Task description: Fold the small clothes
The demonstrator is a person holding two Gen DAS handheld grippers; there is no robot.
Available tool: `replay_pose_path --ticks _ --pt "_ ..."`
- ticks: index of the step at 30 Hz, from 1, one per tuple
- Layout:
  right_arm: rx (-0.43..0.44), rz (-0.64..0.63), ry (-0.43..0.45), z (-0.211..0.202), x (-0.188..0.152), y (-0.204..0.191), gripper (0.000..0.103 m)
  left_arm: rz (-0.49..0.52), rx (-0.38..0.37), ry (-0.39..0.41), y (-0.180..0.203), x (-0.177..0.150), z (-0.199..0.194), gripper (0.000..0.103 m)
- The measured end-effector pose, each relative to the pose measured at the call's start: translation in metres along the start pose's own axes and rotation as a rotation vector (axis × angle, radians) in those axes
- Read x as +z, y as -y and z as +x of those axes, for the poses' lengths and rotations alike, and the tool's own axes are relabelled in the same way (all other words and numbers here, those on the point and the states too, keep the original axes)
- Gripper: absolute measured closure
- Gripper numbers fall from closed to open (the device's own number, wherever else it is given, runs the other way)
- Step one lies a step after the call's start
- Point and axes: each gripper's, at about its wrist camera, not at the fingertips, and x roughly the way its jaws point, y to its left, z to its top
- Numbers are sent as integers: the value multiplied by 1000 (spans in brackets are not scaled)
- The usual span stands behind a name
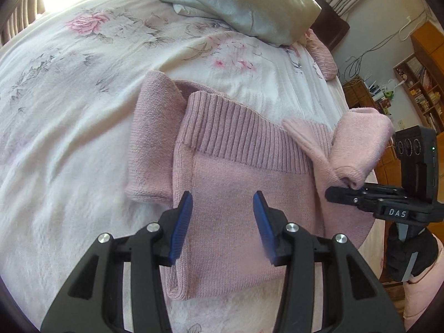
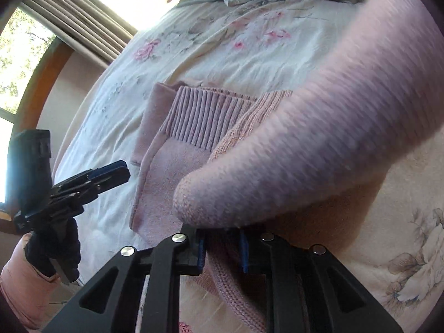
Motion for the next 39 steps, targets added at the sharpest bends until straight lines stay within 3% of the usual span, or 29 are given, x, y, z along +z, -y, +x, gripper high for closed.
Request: replay_pose_path --ticks 3,6,8,12,15,17,19,23,27,30,31,32,33,35,39 --pt "-10 7 -47 25 4 -6 78 -10 1 -6 -6 -4 -2 57" --pt "53 57 -56 35 6 -4 68 -21 -4 -12 -10 -6 -4 56" --pt "83 75 -33 29 6 -3 62 -19 -7 -14 -11 -7 -6 55" --pt "125 80 43 -4 0 -2 61 -15 -21 -15 -9 -8 -7 54" --pt "129 37 91 -32 -17 -7 48 -31 -53 -13 -5 -7 -9 54" --pt "115 -14 95 -41 -32 -21 32 -41 -76 -8 -1 -5 -10 53" --pt "98 -81 91 -42 -50 -37 28 -54 -97 -7 2 -2 -10 52" --pt "0 -220 58 -23 -85 -60 25 -70 -134 -14 10 5 -10 50" --pt "-80 -274 36 6 -99 -73 25 -75 -152 -30 17 7 -9 46" --pt "-200 -305 26 26 -101 -72 34 -85 -159 -44 18 8 -7 46" --pt "-229 -306 20 31 -102 -70 49 -90 -164 -54 19 8 -5 45" --pt "-242 -305 19 33 -101 -66 54 -94 -170 -63 20 8 -3 45" --pt "-227 -295 25 30 -101 -62 58 -99 -178 -73 21 8 -1 44" --pt "-176 -266 39 21 -100 -55 85 -105 -198 -94 24 6 7 43" --pt "-14 -161 91 -11 -100 -36 87 -164 -285 -147 28 3 32 41"
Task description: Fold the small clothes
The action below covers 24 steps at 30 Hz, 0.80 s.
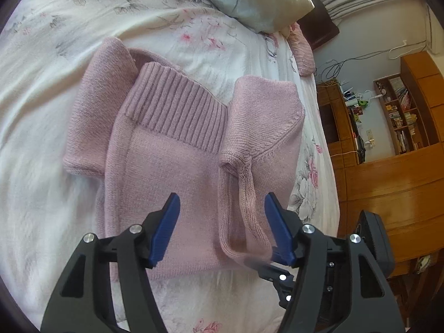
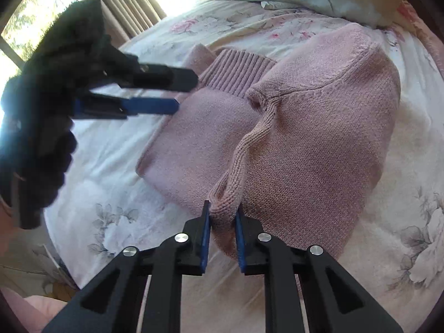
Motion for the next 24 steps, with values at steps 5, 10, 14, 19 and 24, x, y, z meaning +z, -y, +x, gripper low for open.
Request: replay_pose_path --ticks 5,10,14,19,24 --pt "167 102 99 -44 -3 22 87 -162 -170 -38 -9 7 42 40" --pt "210 142 131 -60 -8 36 87 -223 -230 -34 -2 18 76 39" --pt "214 140 142 -65 -13 39 87 -212 -233 -31 13 31 91 34" --pt "225 151 151 -64 -14 41 87 -187 -203 -52 27 43 107 69" --pt "258 165 164 -66 -14 38 87 -75 -216 15 49 47 83 83"
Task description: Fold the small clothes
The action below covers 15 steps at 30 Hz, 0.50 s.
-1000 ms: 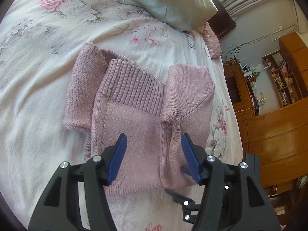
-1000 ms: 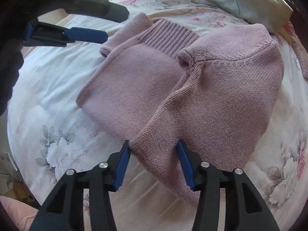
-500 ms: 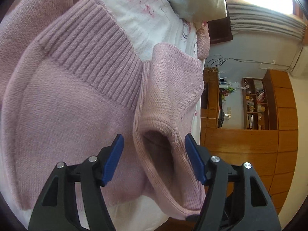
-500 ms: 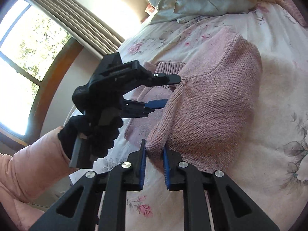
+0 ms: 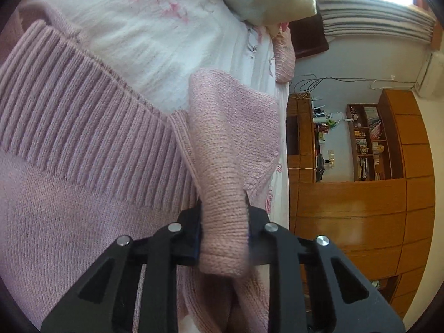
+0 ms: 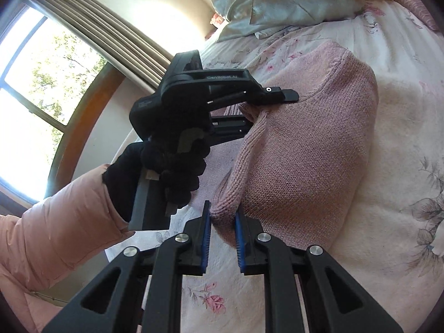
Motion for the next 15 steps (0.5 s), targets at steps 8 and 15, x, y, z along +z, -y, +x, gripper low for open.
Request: replay_pose_path --ticks 8,15 --pt "126 -60 -8 33 14 -50 87 187 30 120 23 13 -93 84" --pt "144 -114 -107 111 21 -93 87 170 147 192 -38 25 -148 84"
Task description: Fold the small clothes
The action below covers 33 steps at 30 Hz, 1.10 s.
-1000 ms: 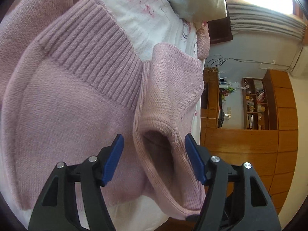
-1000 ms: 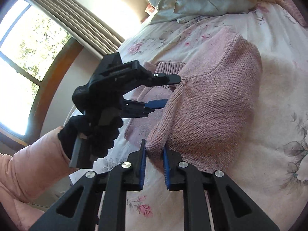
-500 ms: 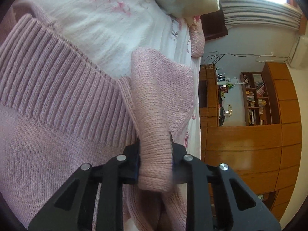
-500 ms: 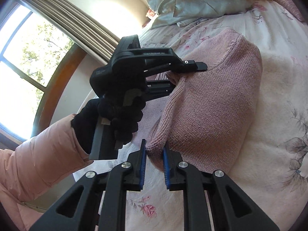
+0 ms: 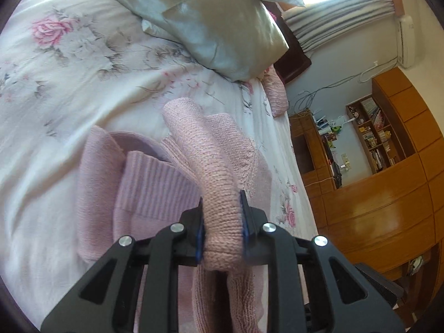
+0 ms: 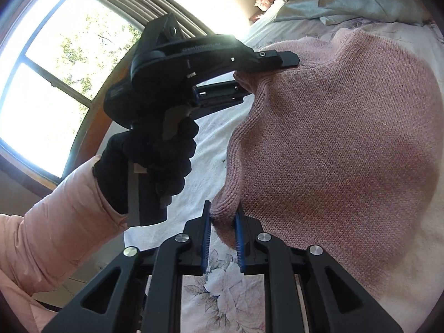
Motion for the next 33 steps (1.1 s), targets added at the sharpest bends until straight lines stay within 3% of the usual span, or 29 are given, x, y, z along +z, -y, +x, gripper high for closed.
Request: replay_pose_path --ticks 8,10,12,14,16,18,21,24,26,28,30,33 --pt "-90 39 -149 87 -7 11 87 -83 127 -19 -80 -16 11 84" --pt "-132 37 -188 104 -11 16 86 -110 125 -22 -93 -21 15 82" --pt "-118 59 -189 108 -12 19 84 -134 107 -21 -98 -21 15 78" --pt "-101 65 -191 102 -11 18 72 -137 90 -25 -98 -19 12 74" --pt "-93 49 -182 86 -8 13 63 -124 85 -11 -95 -12 4 57" --pt "-78 26 -134 58 -3 9 61 -114 95 28 -91 0 -5 46" --pt "-108 36 -22 15 9 10 55 -117 93 36 -87 17 -3 46" --pt "-225 79 53 -11 16 26 53 -112 121 -14 -84 26 15 46" --pt "-251 119 47 -14 17 44 53 -122 113 -41 -83 25 25 52" --pt "-266 141 32 -13 15 60 55 -115 99 -27 -79 21 25 76" --pt "-271 168 34 -9 15 70 56 -111 90 17 -75 16 16 92" --pt "-239 243 70 -14 3 93 58 -147 162 45 -89 5 8 92"
